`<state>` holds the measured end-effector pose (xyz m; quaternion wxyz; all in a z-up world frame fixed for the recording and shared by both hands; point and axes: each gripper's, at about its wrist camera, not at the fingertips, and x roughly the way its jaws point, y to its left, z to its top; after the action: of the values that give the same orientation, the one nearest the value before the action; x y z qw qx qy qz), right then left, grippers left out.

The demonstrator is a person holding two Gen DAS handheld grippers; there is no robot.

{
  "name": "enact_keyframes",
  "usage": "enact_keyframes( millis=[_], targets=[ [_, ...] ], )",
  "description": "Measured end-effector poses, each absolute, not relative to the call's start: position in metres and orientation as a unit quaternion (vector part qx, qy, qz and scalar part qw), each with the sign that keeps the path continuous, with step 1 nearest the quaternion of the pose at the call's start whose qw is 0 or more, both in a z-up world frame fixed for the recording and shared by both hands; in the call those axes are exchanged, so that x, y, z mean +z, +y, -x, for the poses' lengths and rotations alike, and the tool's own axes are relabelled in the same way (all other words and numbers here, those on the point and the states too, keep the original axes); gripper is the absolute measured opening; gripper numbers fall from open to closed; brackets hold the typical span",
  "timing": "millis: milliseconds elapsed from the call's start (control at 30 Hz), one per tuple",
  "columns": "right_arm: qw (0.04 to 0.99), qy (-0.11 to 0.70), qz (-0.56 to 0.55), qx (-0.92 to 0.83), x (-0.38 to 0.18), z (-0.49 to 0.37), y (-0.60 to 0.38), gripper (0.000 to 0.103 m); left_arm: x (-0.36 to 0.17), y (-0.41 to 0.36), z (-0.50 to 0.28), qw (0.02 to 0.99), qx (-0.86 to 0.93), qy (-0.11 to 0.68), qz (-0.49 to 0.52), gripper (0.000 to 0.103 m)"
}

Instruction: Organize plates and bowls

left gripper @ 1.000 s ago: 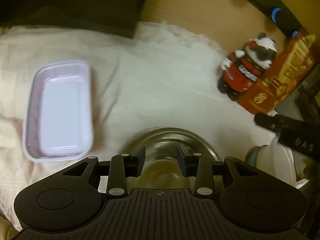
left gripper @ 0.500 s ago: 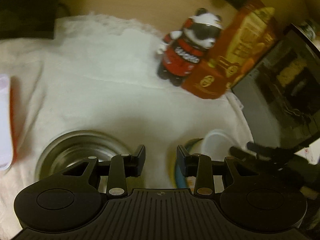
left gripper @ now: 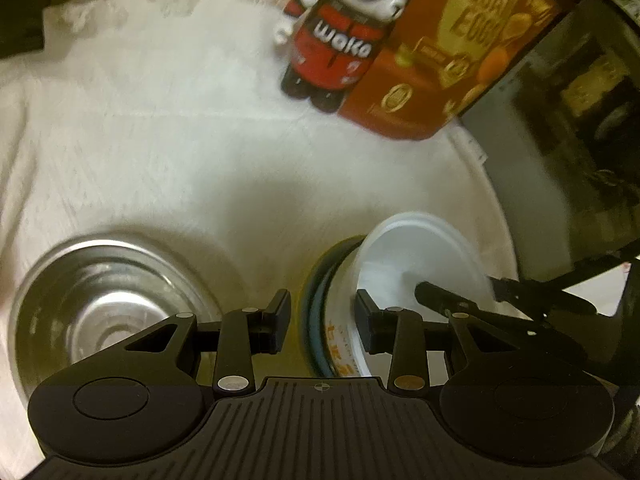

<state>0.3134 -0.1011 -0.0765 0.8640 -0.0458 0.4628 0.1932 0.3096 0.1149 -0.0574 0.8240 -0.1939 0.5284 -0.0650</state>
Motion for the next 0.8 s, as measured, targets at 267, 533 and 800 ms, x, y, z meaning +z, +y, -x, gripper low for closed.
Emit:
enact_keyframes(
  millis=[267,533,800],
  targets=[
    [0.838,0.51,0.007,0.193,-0.102,-0.319,-0.112,0.055,-0.088,0.115,-0.313,0.804,-0.052,0.555,0.207,0.04],
    [0.784,0.574,-0.105,0.212,-0.131,-0.333,-0.136,0.057,-0.099,0.098,-0.316,0.798,-0.062,0.564,0.201,0.045],
    [0.752,0.595,-0.168,0.227,-0.143,-0.341,-0.15,0.058,-0.102,0.088,-0.32,0.8,-0.046,0.567,0.19,0.048]
  ],
)
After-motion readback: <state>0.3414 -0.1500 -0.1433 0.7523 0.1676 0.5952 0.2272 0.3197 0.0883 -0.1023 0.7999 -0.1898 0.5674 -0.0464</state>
